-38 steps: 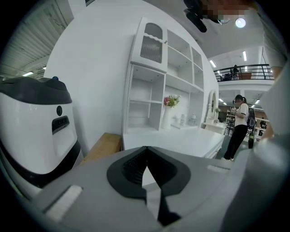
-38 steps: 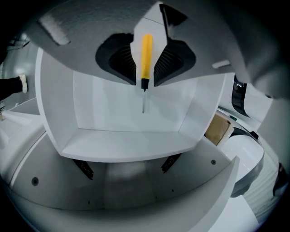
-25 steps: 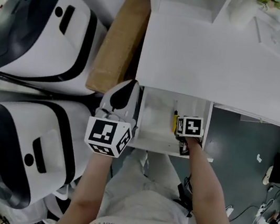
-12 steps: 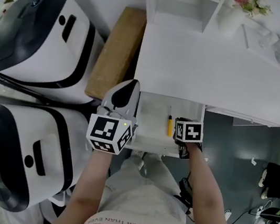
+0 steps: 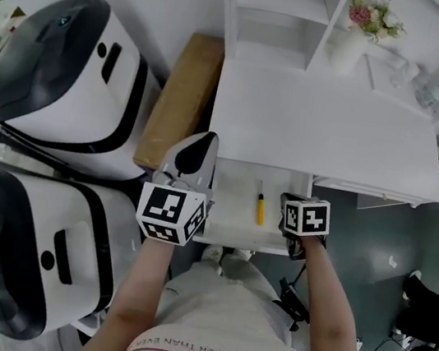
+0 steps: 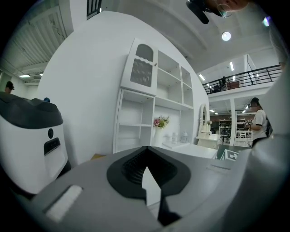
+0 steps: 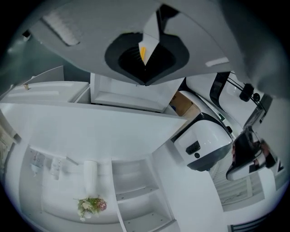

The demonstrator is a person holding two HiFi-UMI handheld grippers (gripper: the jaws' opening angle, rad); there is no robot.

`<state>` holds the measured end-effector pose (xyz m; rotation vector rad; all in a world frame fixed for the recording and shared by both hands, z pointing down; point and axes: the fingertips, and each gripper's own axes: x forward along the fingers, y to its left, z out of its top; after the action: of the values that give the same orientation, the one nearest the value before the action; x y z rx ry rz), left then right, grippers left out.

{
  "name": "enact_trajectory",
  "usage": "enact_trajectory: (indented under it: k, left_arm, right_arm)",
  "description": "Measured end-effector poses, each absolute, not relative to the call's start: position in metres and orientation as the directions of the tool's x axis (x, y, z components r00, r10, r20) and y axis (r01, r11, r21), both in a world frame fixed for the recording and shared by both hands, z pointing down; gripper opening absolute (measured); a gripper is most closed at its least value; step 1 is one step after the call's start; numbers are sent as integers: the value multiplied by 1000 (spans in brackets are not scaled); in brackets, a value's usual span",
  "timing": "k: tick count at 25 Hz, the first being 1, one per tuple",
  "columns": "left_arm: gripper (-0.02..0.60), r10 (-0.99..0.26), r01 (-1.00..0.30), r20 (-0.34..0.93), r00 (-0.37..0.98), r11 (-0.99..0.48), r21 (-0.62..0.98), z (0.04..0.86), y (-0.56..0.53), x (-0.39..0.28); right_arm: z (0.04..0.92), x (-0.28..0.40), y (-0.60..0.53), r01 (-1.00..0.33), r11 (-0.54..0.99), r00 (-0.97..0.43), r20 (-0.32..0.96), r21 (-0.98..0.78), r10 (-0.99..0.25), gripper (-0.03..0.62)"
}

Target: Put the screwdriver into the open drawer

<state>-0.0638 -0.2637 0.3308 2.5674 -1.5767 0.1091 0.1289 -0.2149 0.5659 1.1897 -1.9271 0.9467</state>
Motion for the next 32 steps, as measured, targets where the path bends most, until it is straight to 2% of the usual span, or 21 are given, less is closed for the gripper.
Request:
enact_trajectory:
  k: [12,21,32]
  left_arm:
    - [15,-868,-870,59,493,-493,18,295,-264,-51]
    - [15,-862,-862,-2,507,-507,-12,268,-261,-39]
    - [15,-842,-844,-55,536,-533,-65,242,-258,-28]
  right_arm:
    - [495,144,-224,-908,371,-390,719,-196,-575,2]
    - [407,156,-232,-912,401,-388,494,-86,-778,2]
    - [312,172,-231,-927,363,-333,243,94,-911,2]
